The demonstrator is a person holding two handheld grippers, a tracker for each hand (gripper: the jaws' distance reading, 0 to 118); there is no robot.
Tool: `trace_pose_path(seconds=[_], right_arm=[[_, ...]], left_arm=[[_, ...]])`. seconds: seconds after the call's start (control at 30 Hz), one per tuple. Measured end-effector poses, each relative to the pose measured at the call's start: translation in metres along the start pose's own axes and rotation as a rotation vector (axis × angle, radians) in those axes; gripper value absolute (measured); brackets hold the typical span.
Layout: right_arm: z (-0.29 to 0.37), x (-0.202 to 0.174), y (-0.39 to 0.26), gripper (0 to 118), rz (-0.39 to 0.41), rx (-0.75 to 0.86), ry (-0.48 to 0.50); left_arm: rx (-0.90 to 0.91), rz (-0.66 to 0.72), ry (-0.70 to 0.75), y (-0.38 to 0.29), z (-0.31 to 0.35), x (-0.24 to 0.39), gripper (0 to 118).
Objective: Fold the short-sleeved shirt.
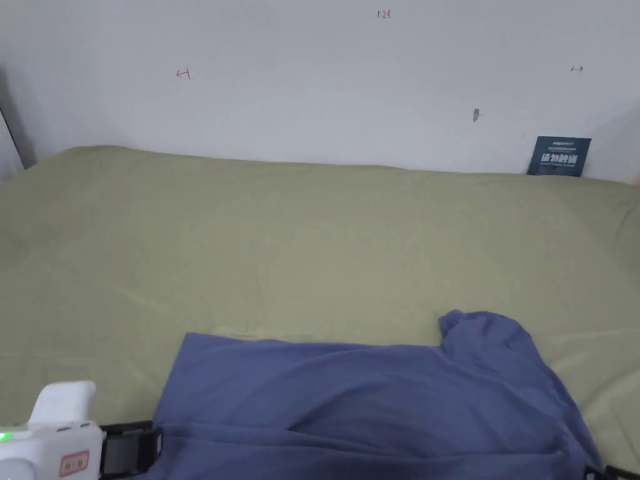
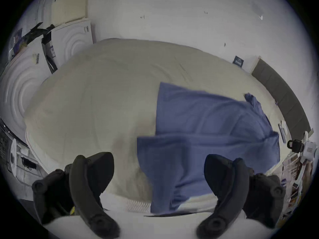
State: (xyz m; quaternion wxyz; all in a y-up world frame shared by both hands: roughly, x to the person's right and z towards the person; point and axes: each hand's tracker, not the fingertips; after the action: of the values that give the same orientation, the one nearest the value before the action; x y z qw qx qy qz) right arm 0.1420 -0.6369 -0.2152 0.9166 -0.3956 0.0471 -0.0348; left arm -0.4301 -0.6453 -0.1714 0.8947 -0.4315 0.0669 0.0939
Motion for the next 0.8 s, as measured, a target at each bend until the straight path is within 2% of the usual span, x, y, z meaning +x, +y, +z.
trace_pose_path(seconds=[0.03,0.07,0.1,0.13,0.2,0.3,0.37,0.4,0.43,0.47,0.5,0.53,0.57,0.8], right_arm=[[-0.003,0.002,0.010,62,0.012,0.018,-0.005],[-0.011,-0.001,0.018,18,0.030,0.032,-0.022],[-0.016,-0.004,0.024,0,0.031,0.070,-0.066],[-0.024,-0.009,0.028,0,0.039,0.042,-0.042],[-0.031,-0.006,0.040,0,0.043,0.035,-0.014],[-0.052,-0.006,0.055,0,0.072,0.045,-0.032],[-0.065,-0.005,0.064,0,0.051,0.024,-0.014],[-0.072,-0.004,0.069,0,0.042,0.014,-0.003],[-0.082,-0.005,0.075,0,0.039,0.010,0.000],[-0.089,-0.004,0.079,0,0.042,0.006,0.000],[-0.097,-0.004,0.083,0,0.063,0.009,-0.020],[-0.105,-0.003,0.086,0,0.075,0.007,-0.029],[-0.113,-0.002,0.089,0,0.077,0.004,-0.030],[-0.150,0.008,0.103,0,0.073,-0.040,-0.038]], left_arm=[[-0.005,-0.004,-0.005,0.011,-0.007,0.002,103],[0.009,-0.017,-0.018,0.018,-0.013,0.005,82],[0.015,-0.025,-0.007,0.024,-0.022,0.010,41],[0.059,-0.041,0.051,0.030,-0.033,0.014,0],[0.013,-0.047,0.013,0.045,-0.052,0.018,0],[0.014,-0.063,0.026,0.069,-0.081,0.030,0],[0.013,-0.080,0.037,0.089,-0.103,0.037,0],[0.009,-0.088,0.043,0.096,-0.114,0.039,1],[0.002,-0.098,0.050,0.104,-0.128,0.040,9],[-0.003,-0.104,0.058,0.110,-0.142,0.041,27],[-0.005,-0.102,0.072,0.119,-0.152,0.041,61],[-0.016,-0.101,0.085,0.124,-0.165,0.041,102],[-0.042,-0.104,0.123,0.128,-0.179,0.040,112],[-0.110,-0.097,0.128,0.132,-0.215,0.042,109]])
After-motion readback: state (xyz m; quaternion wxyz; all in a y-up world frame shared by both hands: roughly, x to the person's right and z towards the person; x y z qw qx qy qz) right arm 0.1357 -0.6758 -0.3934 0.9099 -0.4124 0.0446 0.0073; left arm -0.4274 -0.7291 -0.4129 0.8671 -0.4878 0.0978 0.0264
